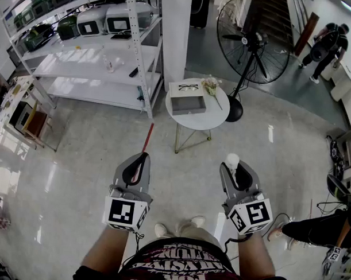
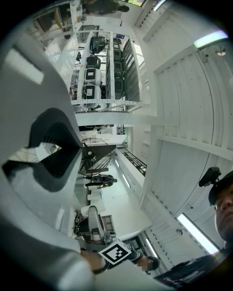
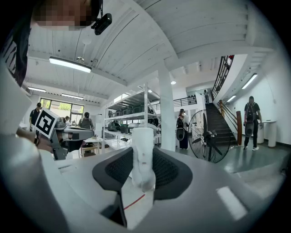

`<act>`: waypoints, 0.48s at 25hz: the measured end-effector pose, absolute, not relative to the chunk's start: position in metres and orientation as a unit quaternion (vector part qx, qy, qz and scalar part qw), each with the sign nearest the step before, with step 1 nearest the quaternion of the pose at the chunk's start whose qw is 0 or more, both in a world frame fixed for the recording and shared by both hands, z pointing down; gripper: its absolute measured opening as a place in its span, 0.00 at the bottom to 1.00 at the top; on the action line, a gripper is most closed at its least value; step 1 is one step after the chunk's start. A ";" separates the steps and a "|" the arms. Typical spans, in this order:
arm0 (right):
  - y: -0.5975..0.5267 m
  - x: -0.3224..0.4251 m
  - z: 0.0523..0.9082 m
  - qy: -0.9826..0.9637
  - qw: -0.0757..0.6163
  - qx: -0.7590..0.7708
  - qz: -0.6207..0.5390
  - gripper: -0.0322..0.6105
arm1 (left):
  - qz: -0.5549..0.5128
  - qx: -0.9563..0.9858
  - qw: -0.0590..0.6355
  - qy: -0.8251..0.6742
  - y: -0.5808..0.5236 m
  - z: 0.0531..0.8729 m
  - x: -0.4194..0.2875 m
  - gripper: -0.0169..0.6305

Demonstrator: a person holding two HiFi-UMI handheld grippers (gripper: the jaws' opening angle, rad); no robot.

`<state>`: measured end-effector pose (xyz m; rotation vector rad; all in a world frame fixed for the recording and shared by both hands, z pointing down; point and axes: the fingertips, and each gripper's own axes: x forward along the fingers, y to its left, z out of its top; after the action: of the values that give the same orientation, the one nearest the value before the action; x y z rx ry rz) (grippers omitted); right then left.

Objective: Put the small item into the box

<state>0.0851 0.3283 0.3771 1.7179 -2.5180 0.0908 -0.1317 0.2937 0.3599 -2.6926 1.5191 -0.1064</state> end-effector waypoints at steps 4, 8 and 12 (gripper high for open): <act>0.348 0.068 0.374 -0.822 0.046 0.567 0.036 0.29 | -0.031 -0.871 0.024 0.489 0.309 0.355 -0.151 0.03; 0.364 0.055 0.364 -0.818 0.044 0.572 0.030 0.29 | -0.024 -0.872 0.024 0.489 0.321 0.346 -0.172 0.03; 0.381 0.046 0.359 -0.815 0.048 0.577 0.021 0.29 | -0.015 -0.869 0.018 0.495 0.330 0.352 -0.197 0.03</act>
<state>0.0456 0.3805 0.3586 1.7601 -2.4839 0.0628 -0.1968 0.3301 0.3517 -2.6972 1.5370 -0.0462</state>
